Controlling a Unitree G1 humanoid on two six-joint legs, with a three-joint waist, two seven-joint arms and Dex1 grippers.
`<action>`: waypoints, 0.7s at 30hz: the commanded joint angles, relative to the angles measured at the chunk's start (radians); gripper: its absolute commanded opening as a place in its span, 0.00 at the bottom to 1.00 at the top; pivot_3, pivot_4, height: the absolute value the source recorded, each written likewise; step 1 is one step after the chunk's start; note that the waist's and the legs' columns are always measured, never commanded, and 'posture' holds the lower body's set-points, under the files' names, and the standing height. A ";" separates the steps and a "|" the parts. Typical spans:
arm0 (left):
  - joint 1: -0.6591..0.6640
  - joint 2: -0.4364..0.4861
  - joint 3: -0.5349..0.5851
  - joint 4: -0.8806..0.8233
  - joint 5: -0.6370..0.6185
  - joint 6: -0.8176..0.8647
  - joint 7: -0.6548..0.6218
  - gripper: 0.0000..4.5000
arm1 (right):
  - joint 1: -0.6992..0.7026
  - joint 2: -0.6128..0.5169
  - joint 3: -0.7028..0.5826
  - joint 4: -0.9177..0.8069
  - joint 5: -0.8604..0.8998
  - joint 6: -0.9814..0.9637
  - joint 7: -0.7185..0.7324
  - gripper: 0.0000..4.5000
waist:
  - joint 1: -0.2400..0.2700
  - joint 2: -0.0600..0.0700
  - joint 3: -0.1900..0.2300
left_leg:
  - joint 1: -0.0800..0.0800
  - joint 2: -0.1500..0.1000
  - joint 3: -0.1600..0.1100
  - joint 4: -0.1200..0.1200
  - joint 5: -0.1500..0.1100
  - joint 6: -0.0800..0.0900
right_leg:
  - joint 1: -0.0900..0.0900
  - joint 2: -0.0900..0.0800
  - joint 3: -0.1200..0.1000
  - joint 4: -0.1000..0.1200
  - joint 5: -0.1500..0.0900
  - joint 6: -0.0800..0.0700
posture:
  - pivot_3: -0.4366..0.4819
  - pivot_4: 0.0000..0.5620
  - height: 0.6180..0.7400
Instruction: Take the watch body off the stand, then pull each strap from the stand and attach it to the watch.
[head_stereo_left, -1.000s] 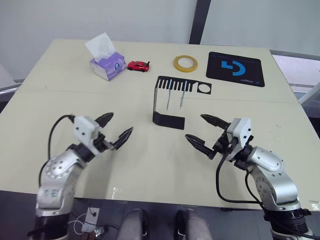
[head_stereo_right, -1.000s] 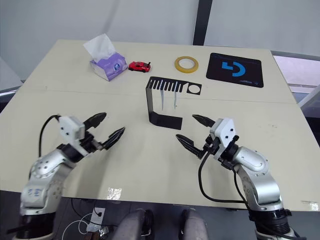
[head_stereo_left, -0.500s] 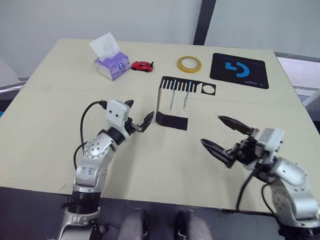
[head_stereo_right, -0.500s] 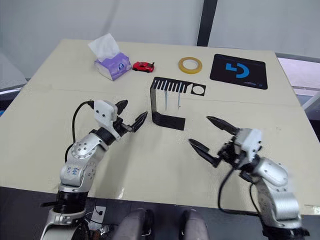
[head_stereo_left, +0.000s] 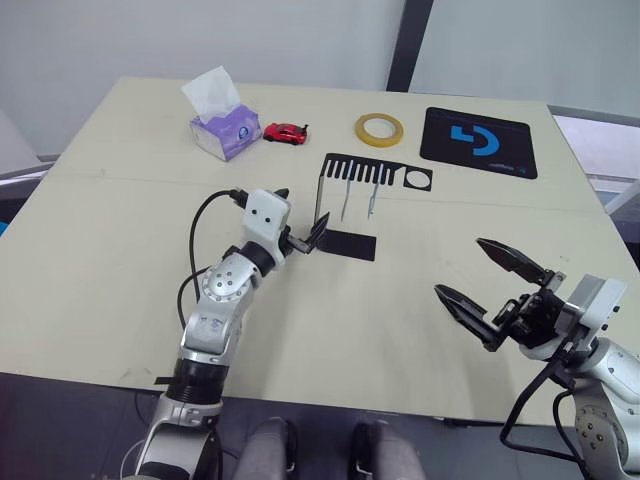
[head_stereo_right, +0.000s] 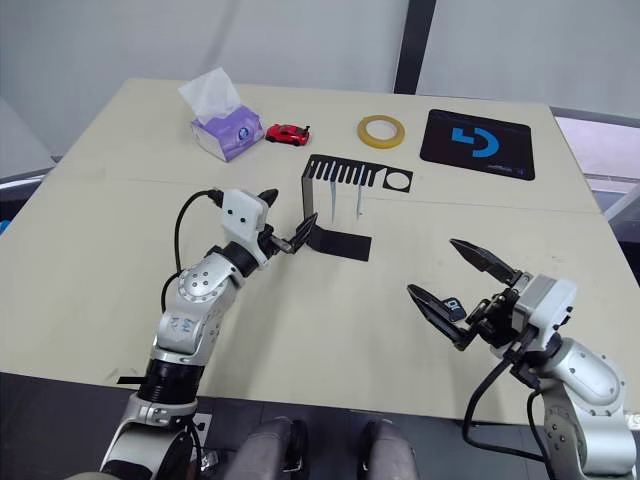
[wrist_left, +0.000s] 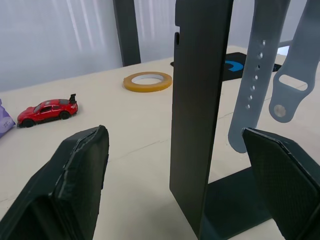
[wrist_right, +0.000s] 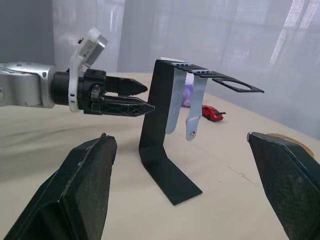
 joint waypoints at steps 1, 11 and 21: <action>-0.040 -0.029 0.001 0.015 0.017 -0.029 0.030 1.00 | 0.013 0.002 -0.003 -0.040 0.004 -0.018 -0.009 0.99 | 0.001 0.000 0.000 | 0.000 0.000 0.000 0.000 0.000 0.000 | 0.000 0.000 0.000 0.000 0.000 0.000 | 0.48 0.27 1.00; -0.074 -0.080 -0.001 0.069 0.048 -0.027 0.077 1.00 | 0.029 0.004 0.011 -0.047 -0.006 -0.019 -0.019 0.99 | -0.001 0.000 0.000 | 0.000 0.000 0.000 0.000 0.000 0.001 | 0.000 0.000 0.000 0.000 0.000 0.000 | 0.48 0.27 1.00; -0.087 -0.115 -0.015 0.100 0.041 -0.044 0.063 0.24 | 0.042 0.024 0.036 -0.039 -0.025 -0.030 -0.037 1.00 | 0.000 0.000 0.000 | 0.000 -0.001 0.000 0.001 0.000 0.001 | 0.000 -0.001 0.000 0.000 0.000 0.000 | 0.48 0.27 1.00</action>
